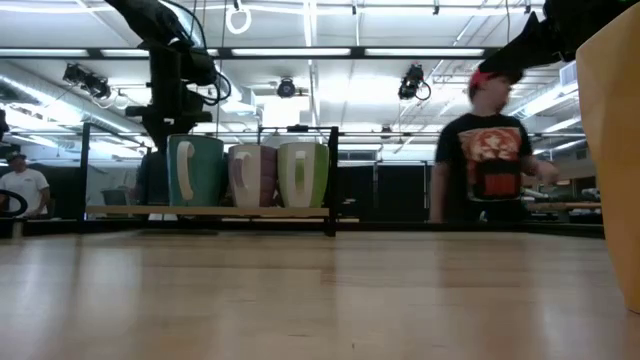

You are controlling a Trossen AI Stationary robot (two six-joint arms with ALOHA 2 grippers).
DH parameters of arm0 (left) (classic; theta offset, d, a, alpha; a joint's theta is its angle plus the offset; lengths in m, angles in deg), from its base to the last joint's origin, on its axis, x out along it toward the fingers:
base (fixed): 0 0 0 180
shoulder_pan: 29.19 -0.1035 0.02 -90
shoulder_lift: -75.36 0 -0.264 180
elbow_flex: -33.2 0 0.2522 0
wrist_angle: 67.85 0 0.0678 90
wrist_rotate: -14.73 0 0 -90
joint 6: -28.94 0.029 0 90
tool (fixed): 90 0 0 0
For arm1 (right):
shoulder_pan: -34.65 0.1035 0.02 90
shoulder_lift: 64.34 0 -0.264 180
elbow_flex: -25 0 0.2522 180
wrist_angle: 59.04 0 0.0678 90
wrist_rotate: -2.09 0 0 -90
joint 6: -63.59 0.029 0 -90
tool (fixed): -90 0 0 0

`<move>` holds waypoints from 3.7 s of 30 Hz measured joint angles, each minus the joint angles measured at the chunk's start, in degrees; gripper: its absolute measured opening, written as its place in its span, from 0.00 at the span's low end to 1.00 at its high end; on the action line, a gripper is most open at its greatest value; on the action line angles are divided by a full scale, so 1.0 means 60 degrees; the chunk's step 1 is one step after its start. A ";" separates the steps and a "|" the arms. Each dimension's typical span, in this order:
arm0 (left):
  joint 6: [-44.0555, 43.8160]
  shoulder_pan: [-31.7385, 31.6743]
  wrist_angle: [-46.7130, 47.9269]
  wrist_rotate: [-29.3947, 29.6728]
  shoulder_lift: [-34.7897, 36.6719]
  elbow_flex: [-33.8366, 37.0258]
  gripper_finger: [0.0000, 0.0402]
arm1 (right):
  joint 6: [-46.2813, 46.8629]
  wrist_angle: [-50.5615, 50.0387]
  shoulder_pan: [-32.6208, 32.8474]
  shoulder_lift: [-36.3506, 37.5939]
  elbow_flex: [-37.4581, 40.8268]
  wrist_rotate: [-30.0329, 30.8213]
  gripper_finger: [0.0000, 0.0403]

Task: Place coffee mugs
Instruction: Adjust the dark blue patterned mug on the shelf

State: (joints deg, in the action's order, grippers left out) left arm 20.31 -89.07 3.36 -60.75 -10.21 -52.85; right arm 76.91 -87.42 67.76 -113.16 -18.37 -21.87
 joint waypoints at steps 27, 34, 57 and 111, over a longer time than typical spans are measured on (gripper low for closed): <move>0.0081 -0.0011 -0.0080 -0.0382 -0.0060 0.0000 0.52 | 0.0000 -0.0002 0.0000 0.0000 0.0000 -0.0022 0.03; 0.0059 -0.0011 0.0023 -0.0398 -0.0060 0.0000 0.54 | -0.0003 -0.0002 0.0000 0.0003 0.0000 -0.0022 0.03; 0.0543 0.0062 -0.0817 0.1006 -0.0049 -0.0222 0.53 | -0.0004 -0.0005 0.0000 0.0000 0.0000 -0.0026 0.03; -0.0134 -0.0047 -0.0087 -0.0819 -0.0049 -0.0219 0.54 | -0.0004 0.0001 0.0003 0.0001 0.0000 -0.0030 0.03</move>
State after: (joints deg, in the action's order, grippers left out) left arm 19.50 -89.35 2.84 -65.67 -10.50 -54.17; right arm 76.89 -87.42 67.77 -113.15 -18.37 -22.05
